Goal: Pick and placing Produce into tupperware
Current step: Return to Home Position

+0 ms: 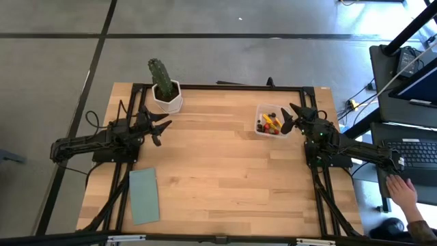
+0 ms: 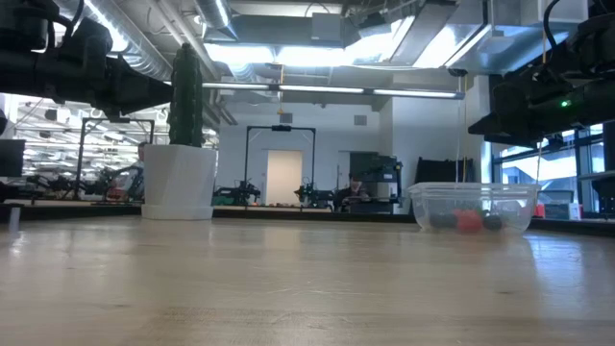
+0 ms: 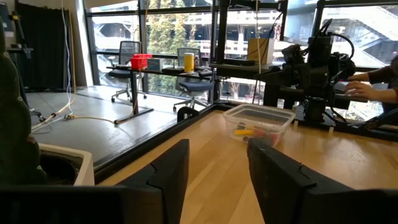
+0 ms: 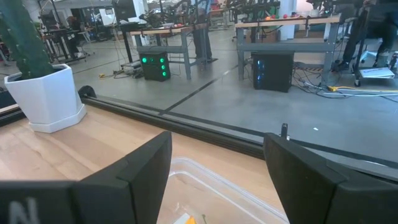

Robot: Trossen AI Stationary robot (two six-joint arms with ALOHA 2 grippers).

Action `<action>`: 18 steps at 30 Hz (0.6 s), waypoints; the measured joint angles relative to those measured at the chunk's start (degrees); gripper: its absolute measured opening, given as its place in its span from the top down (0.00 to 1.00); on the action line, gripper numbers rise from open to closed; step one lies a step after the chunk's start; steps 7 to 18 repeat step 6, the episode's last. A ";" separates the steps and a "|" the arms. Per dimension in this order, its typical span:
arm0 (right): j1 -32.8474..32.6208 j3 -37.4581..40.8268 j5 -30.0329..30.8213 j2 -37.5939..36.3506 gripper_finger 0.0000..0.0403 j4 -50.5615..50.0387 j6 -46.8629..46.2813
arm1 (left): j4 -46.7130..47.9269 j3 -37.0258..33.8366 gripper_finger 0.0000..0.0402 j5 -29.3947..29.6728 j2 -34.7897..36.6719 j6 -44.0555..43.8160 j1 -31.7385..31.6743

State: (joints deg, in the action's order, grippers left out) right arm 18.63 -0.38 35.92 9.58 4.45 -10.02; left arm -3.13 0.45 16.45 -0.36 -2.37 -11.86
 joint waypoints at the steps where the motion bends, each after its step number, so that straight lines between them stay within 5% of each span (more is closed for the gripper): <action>1: 0.00 0.00 0.00 0.00 0.37 0.00 0.00 | 0.01 0.00 0.61 0.00 0.00 0.00 0.00; 18: 0.00 0.00 0.02 0.00 0.37 0.00 0.00 | 0.00 0.00 0.63 0.00 0.00 -0.02 0.00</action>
